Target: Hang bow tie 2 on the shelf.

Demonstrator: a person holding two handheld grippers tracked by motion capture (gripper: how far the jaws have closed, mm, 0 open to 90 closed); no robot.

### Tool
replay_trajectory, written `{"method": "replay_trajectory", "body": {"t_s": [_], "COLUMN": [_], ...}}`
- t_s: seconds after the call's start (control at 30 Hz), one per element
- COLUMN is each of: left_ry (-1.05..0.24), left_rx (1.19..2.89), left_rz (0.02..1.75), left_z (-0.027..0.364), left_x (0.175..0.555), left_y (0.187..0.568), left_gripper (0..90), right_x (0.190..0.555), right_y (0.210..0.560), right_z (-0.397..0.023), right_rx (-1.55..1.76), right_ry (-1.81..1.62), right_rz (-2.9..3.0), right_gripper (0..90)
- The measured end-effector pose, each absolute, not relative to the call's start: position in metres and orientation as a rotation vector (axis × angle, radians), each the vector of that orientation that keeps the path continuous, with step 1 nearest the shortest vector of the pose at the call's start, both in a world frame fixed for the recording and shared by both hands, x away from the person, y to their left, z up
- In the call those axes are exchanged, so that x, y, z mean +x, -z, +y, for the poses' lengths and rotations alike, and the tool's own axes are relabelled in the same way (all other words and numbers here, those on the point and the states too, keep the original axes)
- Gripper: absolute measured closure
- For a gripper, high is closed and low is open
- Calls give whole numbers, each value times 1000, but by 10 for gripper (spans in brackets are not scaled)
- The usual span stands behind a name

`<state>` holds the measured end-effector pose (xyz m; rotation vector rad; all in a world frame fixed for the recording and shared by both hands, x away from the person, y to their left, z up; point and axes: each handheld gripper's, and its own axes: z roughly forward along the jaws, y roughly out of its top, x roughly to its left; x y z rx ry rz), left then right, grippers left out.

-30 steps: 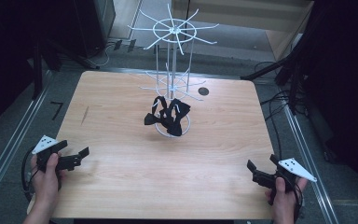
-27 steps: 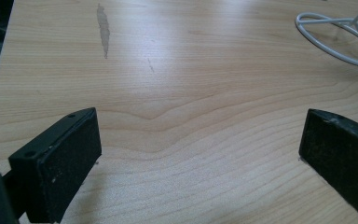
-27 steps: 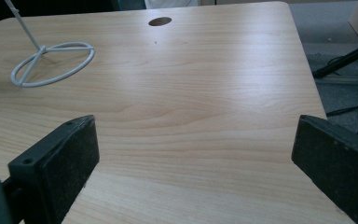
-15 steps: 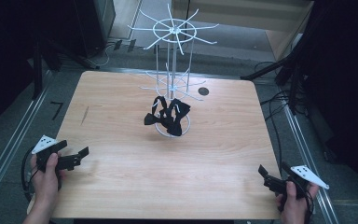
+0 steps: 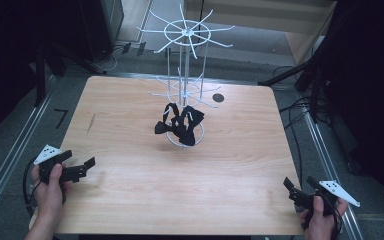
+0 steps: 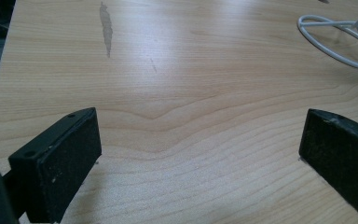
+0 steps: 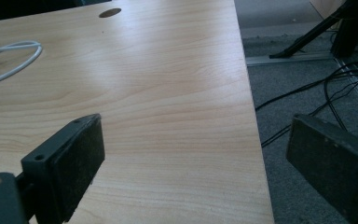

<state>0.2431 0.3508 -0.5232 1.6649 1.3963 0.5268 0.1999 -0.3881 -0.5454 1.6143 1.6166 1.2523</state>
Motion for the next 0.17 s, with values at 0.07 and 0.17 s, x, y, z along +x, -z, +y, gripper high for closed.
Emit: {"method": "replay_trajectory", "body": {"t_s": [0.07, 0.17], "left_ry": [-527, -523], "left_rx": [1665, 1662], "left_rz": [1396, 1398], "left_z": [351, 351], "left_x": [243, 244], "left_y": [523, 523], "left_gripper": [0, 0], "right_x": [200, 201], "right_y": [546, 546], "right_z": [-388, -387], "right_rx": [1613, 1614], "right_ry": [-1245, -1237], "right_rz": [1622, 1619], "right_gripper": [46, 68]}}
